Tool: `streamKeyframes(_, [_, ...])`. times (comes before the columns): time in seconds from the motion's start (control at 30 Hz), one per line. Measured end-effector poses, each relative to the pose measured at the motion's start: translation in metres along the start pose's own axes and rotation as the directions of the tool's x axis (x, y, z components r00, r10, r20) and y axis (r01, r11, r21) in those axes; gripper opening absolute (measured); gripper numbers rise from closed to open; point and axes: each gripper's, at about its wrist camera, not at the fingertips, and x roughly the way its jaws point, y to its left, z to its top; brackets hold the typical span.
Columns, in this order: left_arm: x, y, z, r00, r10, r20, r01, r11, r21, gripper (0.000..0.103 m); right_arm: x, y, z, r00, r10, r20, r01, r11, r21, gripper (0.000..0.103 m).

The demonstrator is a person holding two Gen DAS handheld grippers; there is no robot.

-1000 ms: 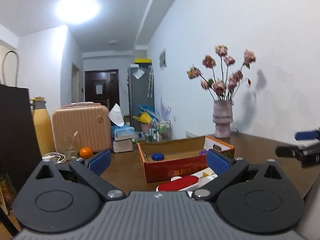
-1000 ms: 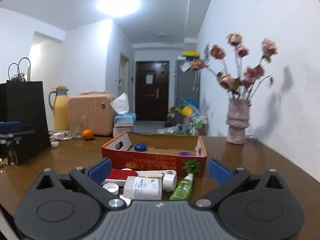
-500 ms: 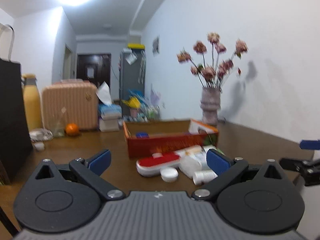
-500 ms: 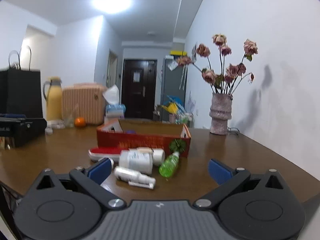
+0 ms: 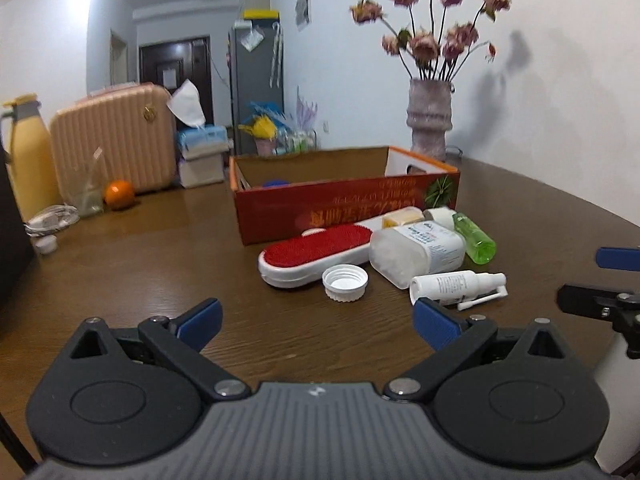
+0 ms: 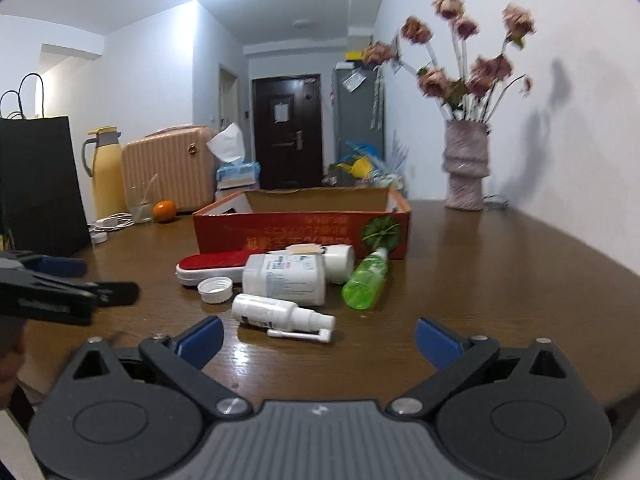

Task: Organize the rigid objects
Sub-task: 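Grasp the white cap with the left tool while the right tool grasps the white spray bottle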

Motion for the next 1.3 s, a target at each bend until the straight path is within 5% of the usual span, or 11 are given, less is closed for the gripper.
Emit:
streamKeyframes(0.17, [0.038, -0.005, 0.011, 0.998, -0.019, -0.059, 0.022, 0.998, 0.054, 0.102, 0.043, 0.002, 0.016, 0.999, 0.03, -0.03, -0.032, 0.999, -0.043, 0.092])
streamKeyframes(0.5, [0.09, -0.005, 0.027, 0.984, -0.086, -0.154, 0.091, 0.995, 0.028, 0.071, 0.119, 0.017, 0.028, 0.948, 0.218, -0.231, -0.259, 0.952, -0.165, 0.054])
streamKeyframes(0.73, [0.11, -0.004, 0.026, 0.97, -0.13, -0.206, 0.13, 0.991, -0.013, 0.057, 0.131, 0.021, 0.03, 0.921, 0.286, -0.264, -0.338, 0.924, -0.179, 0.048])
streamKeyframes(0.9, [0.113, -0.005, 0.028, 0.974, -0.116, -0.193, 0.116, 0.993, -0.011, 0.041, 0.122, 0.016, 0.025, 0.921, 0.279, -0.271, -0.323, 0.937, -0.133, 0.027])
streamKeyframes(1.07, [0.101, -0.007, 0.025, 0.972, -0.131, -0.196, 0.129, 0.991, -0.024, 0.041, 0.108, -0.001, 0.014, 0.929, 0.259, -0.264, -0.269, 0.963, -0.004, 0.027])
streamKeyframes(1.3, [0.054, -0.01, 0.012, 0.982, -0.104, -0.157, 0.1, 0.994, -0.033, 0.041, 0.095, -0.002, 0.006, 0.962, 0.137, -0.237, -0.139, 0.99, 0.009, 0.027])
